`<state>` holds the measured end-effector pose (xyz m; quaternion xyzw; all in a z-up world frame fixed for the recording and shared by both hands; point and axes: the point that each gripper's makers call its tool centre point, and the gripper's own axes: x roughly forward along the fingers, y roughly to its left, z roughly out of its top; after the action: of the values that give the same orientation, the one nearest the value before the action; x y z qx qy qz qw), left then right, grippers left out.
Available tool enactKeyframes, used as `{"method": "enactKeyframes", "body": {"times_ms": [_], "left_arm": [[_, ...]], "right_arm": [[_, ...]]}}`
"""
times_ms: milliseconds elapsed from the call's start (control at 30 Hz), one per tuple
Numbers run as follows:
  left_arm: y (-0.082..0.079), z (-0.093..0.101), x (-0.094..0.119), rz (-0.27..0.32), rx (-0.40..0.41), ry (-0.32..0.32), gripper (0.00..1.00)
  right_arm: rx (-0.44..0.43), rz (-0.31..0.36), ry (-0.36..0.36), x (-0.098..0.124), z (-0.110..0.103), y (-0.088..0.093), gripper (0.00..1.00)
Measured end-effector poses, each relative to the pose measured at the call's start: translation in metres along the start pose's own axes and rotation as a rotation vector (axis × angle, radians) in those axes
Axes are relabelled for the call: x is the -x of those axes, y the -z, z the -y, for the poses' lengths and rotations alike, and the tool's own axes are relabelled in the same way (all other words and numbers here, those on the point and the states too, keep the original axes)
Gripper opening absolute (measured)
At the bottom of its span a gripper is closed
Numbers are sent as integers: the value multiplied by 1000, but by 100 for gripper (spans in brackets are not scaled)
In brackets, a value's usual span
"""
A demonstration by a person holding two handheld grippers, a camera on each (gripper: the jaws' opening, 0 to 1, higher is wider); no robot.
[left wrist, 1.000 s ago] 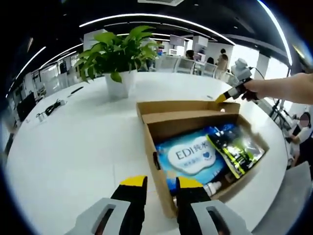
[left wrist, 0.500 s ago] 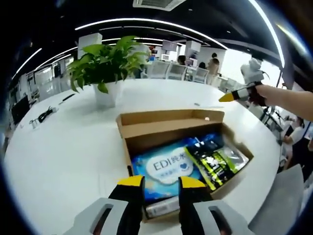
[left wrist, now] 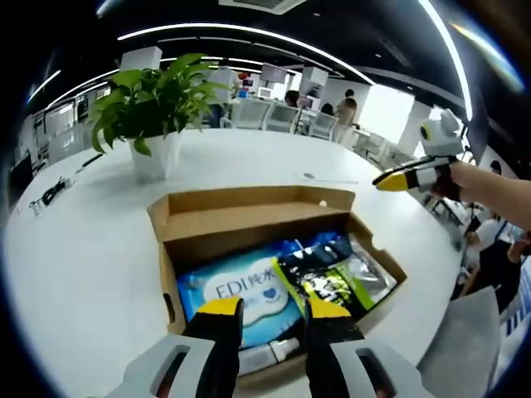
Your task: Operate the shoe box by opening the lid, removing the specified soft item, and placing it in the target area until the item is outside and the box remains undamaged.
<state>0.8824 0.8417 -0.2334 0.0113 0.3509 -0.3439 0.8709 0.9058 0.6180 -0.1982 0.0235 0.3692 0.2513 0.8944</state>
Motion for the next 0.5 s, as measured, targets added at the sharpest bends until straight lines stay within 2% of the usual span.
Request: {"method": "enactKeyframes", "body": {"times_ms": [233,500], "left_arm": [[2,3,-9,-25,-10,10,29],[12,13,-25,-69,59,59,29]], "right_arm": [[8,-9,-10,3,-6,4,28],[19,-23,-21,8,-10,11,29]]}}
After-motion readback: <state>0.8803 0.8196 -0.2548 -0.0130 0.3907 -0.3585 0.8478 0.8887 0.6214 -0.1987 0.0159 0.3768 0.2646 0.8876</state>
